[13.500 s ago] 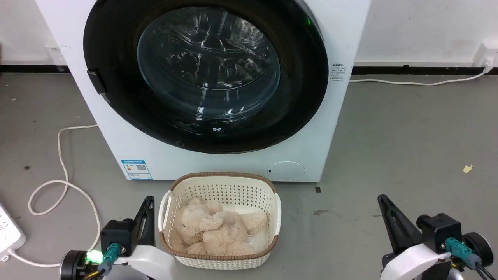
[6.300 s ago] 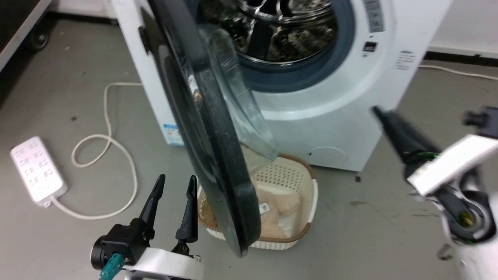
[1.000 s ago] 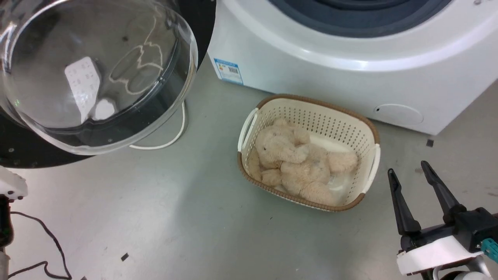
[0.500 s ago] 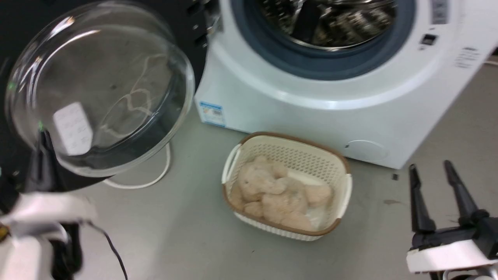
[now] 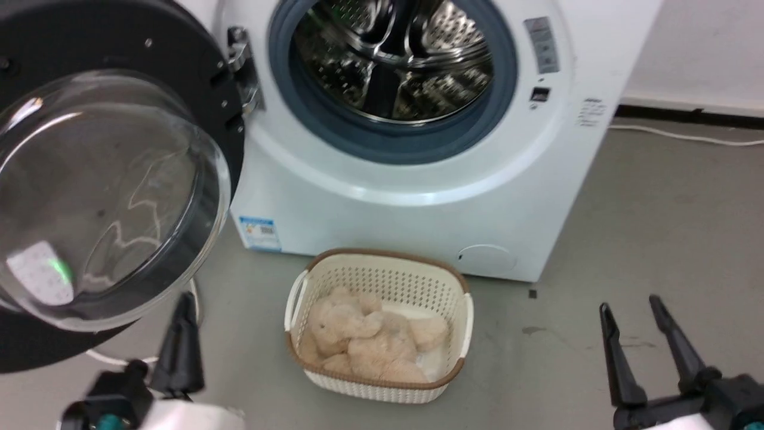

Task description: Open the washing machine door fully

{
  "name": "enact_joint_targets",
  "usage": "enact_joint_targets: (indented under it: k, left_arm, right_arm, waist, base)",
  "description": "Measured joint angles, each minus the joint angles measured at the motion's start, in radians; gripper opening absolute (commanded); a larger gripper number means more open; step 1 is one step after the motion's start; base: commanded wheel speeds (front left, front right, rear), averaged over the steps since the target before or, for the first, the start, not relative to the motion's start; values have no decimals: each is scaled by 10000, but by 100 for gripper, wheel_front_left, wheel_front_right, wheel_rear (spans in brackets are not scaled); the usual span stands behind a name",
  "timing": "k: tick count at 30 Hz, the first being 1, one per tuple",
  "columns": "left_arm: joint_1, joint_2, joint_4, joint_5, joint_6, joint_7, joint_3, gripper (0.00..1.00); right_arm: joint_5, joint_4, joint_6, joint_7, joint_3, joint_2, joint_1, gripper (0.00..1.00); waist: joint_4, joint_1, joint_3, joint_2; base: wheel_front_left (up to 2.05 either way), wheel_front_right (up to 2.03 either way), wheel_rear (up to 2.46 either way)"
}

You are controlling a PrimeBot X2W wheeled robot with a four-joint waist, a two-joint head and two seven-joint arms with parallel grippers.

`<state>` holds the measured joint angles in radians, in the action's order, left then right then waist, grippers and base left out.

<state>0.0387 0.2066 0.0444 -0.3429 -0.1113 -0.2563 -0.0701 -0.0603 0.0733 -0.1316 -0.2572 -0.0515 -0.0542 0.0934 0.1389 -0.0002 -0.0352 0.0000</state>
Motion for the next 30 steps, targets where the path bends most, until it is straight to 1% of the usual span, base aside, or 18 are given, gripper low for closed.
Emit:
enact_joint_targets:
  k: [1, 2, 3, 4, 7, 13, 21, 30]
  left_arm:
    - [114, -35, 12, 219, -2, 0, -88, 49]
    - [226, -61, 13, 431, -2, 0, -157, 49]
    - [328, -119, 10, 527, 2, 0, -192, 98]
    - [424, -199, 13, 566, 13, 0, -198, 100]
    - [616, -426, 29, 740, 165, 0, -328, 100]
    - [841, -658, -201, 1026, 399, 0, -717, 100]
    - [854, -604, -579, 1116, 614, 4, -984, 100]
    - [838, -596, -692, 1110, 604, 92, -1108, 100]
  right_arm:
    - [-81, -15, 0, 0, 58, 0, 88, 100]
    - [-178, -40, 0, 0, 111, 0, 168, 100]
    - [-201, -75, 0, 0, 161, 0, 232, 100]
    - [-199, -98, 0, -2, 213, 0, 276, 100]
    - [-201, -104, 0, -2, 249, 0, 366, 100]
    - [-201, -251, 0, -2, 251, 0, 457, 100]
    - [-282, -332, 0, -2, 297, 2, 521, 100]
    - [-280, -357, 0, -2, 222, 2, 532, 100]
  waist:
    - [-79, -1, 68, 0]
    - [-157, 0, 132, 0]
    - [-227, 1, 192, 0]
    - [-294, 1, 246, 0]
    - [-424, 1, 389, 0]
    - [-505, 1, 474, 0]
    - [-558, 3, 467, 0]
    - [-638, 3, 440, 0]
  base:
    - [0, 0, 0]
    - [0, 0, 0]
    - [0, 0, 0]
    - [0, 0, 0]
    - [0, 0, 0]
    - [0, 0, 0]
    - [0, 0, 0]
    - [0, 0, 0]
